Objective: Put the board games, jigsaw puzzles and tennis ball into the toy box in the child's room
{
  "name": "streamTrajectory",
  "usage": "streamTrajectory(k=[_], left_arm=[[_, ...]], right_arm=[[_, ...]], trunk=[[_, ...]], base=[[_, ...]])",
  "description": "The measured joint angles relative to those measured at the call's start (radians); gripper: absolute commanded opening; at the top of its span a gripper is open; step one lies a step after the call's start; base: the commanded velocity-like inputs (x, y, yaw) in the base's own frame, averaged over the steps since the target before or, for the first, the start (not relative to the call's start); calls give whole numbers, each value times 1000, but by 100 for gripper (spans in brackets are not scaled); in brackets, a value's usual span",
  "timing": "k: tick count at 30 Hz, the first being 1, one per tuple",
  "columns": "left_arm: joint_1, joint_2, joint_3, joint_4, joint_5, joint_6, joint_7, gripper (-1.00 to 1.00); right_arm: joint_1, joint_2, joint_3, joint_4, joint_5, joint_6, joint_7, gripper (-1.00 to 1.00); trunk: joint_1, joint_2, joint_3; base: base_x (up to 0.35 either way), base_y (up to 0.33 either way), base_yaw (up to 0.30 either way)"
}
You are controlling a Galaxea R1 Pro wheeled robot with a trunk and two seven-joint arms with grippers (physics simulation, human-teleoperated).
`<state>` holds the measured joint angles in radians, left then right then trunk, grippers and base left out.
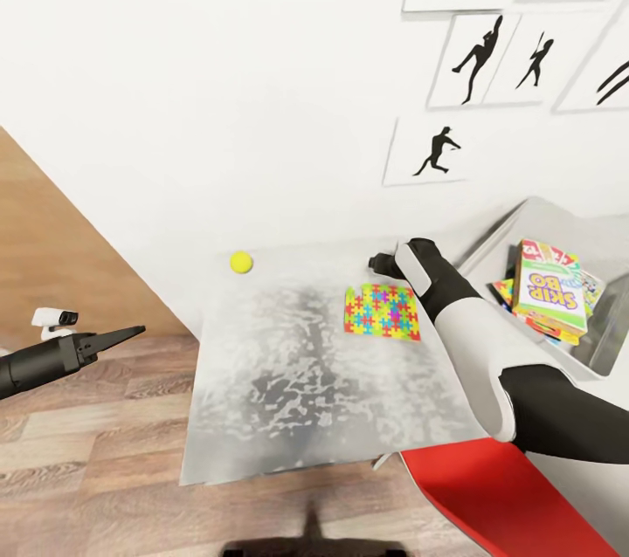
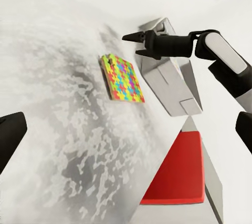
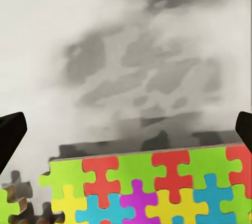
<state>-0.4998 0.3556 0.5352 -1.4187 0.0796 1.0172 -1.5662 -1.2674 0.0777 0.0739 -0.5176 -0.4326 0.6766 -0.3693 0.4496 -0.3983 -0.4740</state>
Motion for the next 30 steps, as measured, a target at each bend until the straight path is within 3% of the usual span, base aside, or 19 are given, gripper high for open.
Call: streamTrajectory(k=[16, 30], left_arm=[[0, 0, 0, 0, 0, 0, 0, 100], [0, 0, 0, 0, 0, 0, 0, 100]], right_arm=[[4, -13, 3, 2, 4, -6, -5, 100], [5, -14, 3, 2, 4, -8, -6, 100]], trunk=[[0, 0, -26], [0, 0, -29]], base=[[0, 0, 0], [0, 0, 0]])
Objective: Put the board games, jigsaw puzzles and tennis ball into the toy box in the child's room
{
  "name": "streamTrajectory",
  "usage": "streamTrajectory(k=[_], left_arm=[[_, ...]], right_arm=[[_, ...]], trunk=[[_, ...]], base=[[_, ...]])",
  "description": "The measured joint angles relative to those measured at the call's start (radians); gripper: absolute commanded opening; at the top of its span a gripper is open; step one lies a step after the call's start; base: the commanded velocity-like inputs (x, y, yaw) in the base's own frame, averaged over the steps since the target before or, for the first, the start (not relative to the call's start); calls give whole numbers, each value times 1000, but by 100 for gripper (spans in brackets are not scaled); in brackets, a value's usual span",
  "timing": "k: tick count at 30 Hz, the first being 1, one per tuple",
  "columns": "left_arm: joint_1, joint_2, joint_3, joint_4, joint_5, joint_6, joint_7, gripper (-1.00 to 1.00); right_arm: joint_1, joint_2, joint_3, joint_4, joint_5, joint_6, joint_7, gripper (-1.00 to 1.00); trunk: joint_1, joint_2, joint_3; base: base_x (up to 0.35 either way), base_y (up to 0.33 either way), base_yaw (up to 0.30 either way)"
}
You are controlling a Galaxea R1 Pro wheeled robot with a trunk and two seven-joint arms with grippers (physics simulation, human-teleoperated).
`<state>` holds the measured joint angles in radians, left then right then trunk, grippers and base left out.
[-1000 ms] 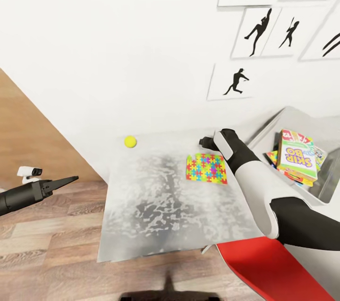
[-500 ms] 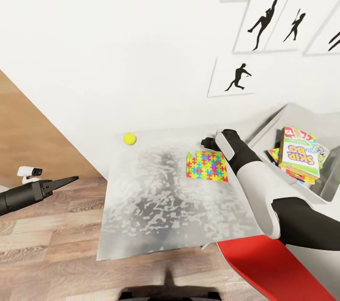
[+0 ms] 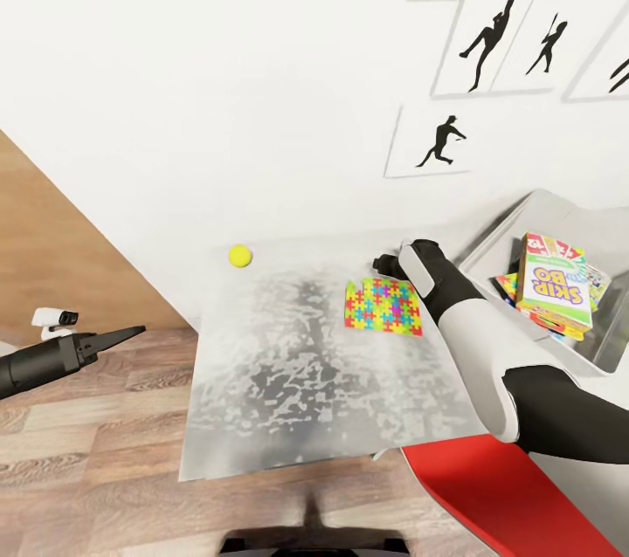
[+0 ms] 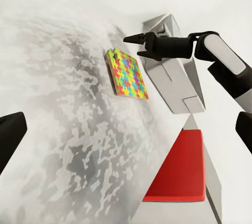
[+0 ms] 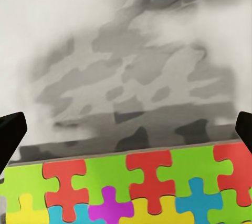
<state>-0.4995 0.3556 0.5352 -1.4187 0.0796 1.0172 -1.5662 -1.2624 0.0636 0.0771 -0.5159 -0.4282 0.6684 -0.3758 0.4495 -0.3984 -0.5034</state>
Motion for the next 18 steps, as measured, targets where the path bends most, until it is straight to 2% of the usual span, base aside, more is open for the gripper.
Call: streamTrajectory(k=[18], left_arm=[[0, 0, 0, 0, 0, 0, 0, 100]], right_arm=[[4, 0, 0, 0, 0, -1, 0, 100]], trunk=[[0, 0, -3]], base=[[0, 0, 0]])
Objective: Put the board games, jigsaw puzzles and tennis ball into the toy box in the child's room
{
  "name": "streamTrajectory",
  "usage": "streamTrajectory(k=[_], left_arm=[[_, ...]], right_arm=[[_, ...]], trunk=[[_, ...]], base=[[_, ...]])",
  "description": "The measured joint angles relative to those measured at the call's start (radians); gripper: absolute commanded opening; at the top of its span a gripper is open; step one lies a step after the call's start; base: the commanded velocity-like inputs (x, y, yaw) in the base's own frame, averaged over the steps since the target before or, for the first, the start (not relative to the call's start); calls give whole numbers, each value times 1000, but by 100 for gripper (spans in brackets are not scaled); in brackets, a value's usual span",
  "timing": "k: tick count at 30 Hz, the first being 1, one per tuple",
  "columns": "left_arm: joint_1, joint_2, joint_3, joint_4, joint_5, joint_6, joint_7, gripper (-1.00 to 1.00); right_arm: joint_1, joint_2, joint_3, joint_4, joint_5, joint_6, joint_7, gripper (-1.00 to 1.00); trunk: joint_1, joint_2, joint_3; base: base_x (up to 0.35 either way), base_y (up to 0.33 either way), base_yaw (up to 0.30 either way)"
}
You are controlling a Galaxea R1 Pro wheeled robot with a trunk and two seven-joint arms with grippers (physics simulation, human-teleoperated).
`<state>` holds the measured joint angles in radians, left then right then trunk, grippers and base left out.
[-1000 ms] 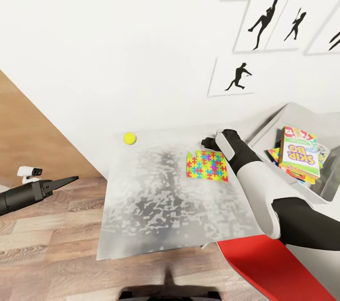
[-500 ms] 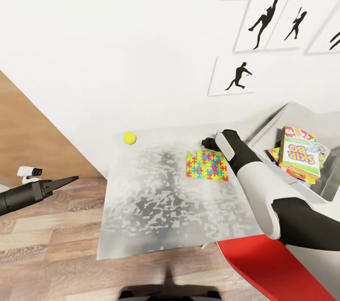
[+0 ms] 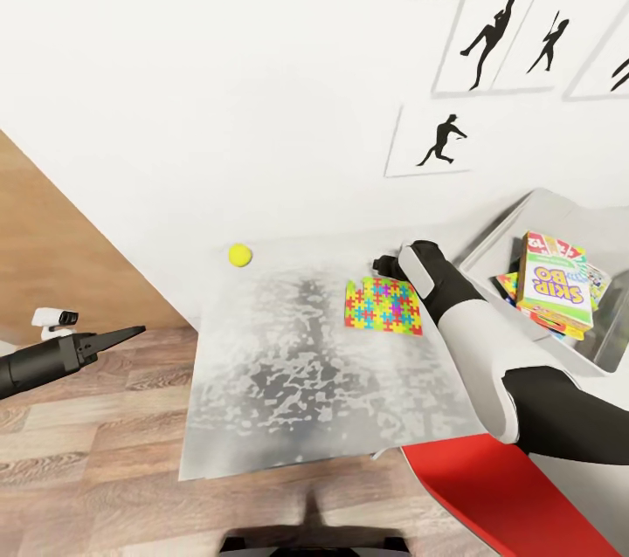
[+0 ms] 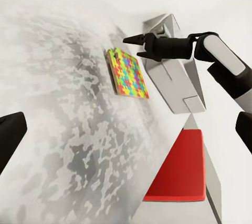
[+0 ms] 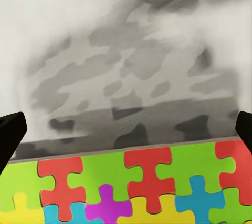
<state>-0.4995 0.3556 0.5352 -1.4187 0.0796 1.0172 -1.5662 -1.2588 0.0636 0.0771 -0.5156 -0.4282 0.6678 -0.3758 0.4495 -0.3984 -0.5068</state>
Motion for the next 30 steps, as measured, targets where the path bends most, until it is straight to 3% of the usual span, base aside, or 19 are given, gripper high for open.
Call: streamTrajectory(k=[22, 30], left_arm=[[0, 0, 0, 0, 0, 0, 0, 100], [0, 0, 0, 0, 0, 0, 0, 100]], right_arm=[[0, 0, 0, 0, 0, 0, 1, 100], [0, 0, 0, 0, 0, 0, 2, 100]], trunk=[[0, 0, -20], [0, 0, -21]], base=[[-4, 0, 0], [-191, 64, 0]])
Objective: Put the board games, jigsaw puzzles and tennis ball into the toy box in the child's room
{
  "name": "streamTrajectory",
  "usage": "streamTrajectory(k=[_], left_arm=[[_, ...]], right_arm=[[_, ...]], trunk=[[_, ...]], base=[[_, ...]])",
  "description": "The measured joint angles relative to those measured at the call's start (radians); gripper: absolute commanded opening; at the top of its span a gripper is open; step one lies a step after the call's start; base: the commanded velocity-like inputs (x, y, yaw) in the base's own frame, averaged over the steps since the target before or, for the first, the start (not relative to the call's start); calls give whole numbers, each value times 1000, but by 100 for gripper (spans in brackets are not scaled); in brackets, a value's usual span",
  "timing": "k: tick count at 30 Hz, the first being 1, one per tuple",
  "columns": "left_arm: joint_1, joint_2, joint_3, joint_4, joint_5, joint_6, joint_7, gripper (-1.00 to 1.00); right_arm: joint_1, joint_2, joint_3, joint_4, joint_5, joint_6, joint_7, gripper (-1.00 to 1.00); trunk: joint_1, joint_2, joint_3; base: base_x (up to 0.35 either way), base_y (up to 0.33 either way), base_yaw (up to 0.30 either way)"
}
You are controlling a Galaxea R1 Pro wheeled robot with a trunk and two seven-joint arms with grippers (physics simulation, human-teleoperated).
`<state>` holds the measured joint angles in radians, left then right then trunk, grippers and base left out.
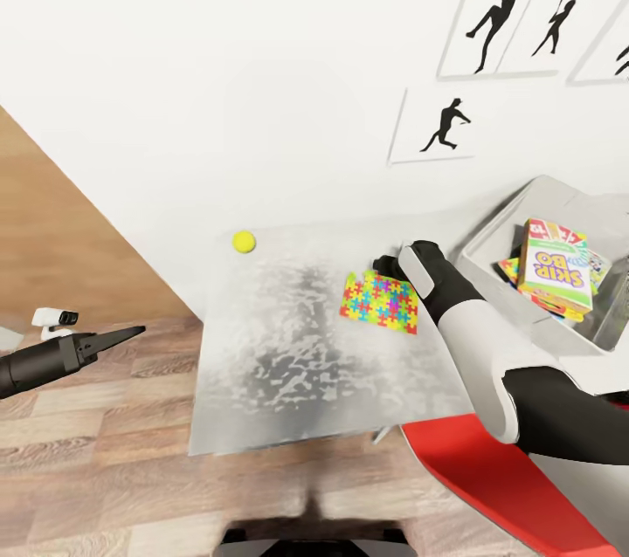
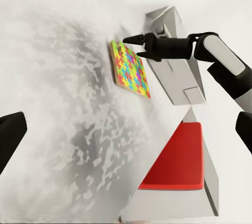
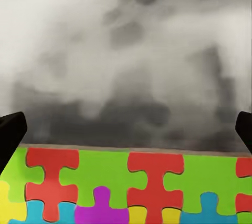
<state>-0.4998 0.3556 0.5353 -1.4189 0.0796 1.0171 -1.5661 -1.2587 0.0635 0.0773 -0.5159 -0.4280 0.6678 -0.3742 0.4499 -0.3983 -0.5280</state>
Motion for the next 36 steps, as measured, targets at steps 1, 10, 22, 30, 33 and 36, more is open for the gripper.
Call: streamTrajectory(k=[1, 10, 22, 30, 33, 36], left_arm=[[0, 0, 0, 0, 0, 0, 0, 100], [0, 0, 0, 0, 0, 0, 0, 100], [0, 0, 0, 0, 0, 0, 0, 100], [0, 0, 0, 0, 1, 0, 0, 100], [0, 0, 0, 0, 1, 0, 0, 100], [0, 0, 0, 0, 1, 0, 0, 100]], right_arm=[[0, 0, 0, 0, 0, 0, 0, 100], [0, 1, 2, 0, 0, 0, 0, 100], [0, 1, 2, -1, 1, 0, 0, 100], [0, 1, 2, -2, 2, 0, 1, 100], [0, 0, 2, -2, 2, 0, 1, 100], [0, 0, 1, -2, 2, 1, 1, 100]], trunk=[[0, 0, 0], [0, 0, 0], [0, 0, 0], [0, 0, 0], [0, 0, 0], [0, 0, 0]], base=[[-237, 124, 0], [-206, 203, 0], [-160, 254, 0], [-189, 245, 0], [-249, 193, 0], [-233, 108, 0]])
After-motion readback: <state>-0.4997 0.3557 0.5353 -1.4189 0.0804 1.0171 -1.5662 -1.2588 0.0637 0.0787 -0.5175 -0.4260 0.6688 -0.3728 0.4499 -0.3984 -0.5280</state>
